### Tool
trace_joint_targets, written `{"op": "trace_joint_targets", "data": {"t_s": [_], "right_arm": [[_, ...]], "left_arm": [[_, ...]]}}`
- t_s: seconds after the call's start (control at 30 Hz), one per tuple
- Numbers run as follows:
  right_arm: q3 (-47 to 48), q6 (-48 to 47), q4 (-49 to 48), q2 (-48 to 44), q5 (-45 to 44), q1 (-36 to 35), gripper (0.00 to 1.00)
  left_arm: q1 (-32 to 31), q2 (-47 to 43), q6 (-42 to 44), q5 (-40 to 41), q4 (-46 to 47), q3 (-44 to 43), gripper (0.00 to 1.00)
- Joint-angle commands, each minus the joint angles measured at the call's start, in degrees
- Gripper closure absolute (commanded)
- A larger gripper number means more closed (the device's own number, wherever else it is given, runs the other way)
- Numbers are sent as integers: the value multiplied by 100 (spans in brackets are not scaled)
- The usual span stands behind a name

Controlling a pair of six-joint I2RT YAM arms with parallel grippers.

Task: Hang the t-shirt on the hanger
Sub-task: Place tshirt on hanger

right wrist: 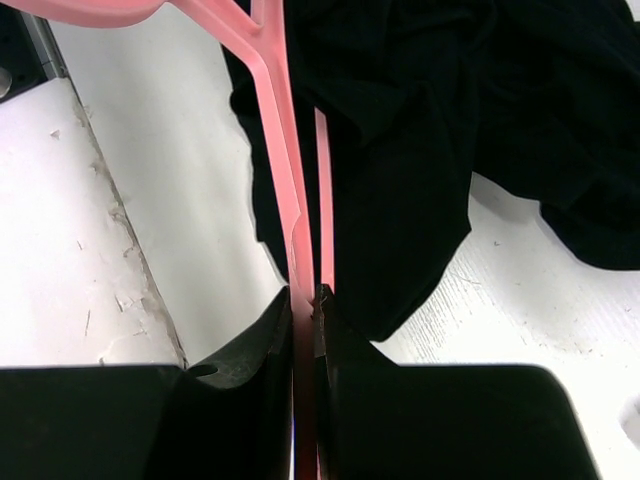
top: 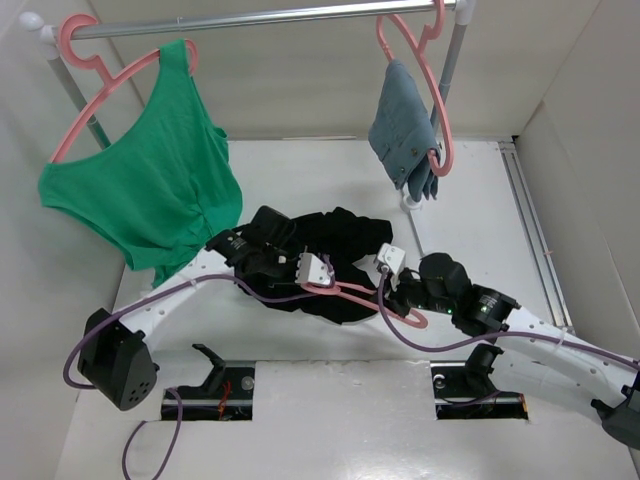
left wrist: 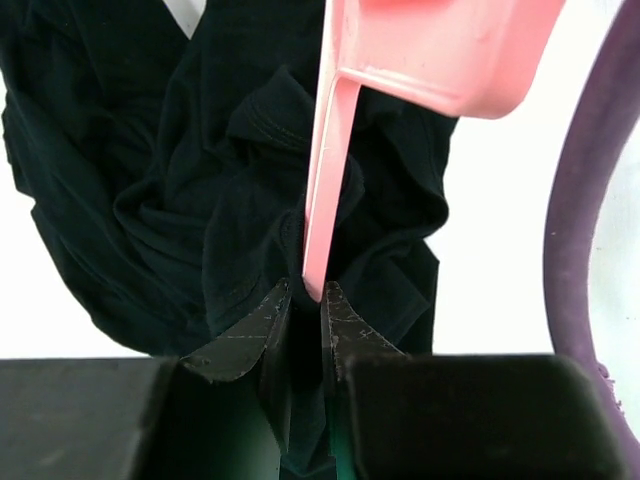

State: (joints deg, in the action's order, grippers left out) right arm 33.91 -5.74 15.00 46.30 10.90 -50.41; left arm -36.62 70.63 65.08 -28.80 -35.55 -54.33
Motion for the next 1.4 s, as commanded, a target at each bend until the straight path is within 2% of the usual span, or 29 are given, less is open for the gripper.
{"op": "trace_joint_targets", "data": {"t_s": [0.0,0.13,0.33,0.53,0.87,1.1,1.17,1.2,1.37], "right_arm": [[371,222,-1184,-122,-149,23,100],[423,222,-1298,71,-97,23,100],[476,275,-1500,124,-96,23,100],[590,275,-1667,317,-44,23,100],[643,441,-1983,616,-175,-30,100],[643,565,-2264,985,-317,-30,100],[695,565,-2343,1039,-316,-100,100],[696,565,-2344,1099,-316,-100,100],[757,512,-2415,1047,-456,-162,100]], "left_arm": [[-56,-137,-249,50,-233,45,100],[-56,-453,-575,-371,-320,-245,100],[-56,-1068,-1506,-1242,-172,-535,100],[-179,-1314,-1822,-1242,-14,-535,100],[-346,-1315,-2684,-1576,241,-1062,97],[-398,-1438,-2737,-1524,294,-1063,97],[-398,-1438,-2571,-1462,294,-1002,91],[-398,-1438,-2501,-1410,242,-1001,83],[-398,-1333,-1886,-971,-57,-580,70]]}}
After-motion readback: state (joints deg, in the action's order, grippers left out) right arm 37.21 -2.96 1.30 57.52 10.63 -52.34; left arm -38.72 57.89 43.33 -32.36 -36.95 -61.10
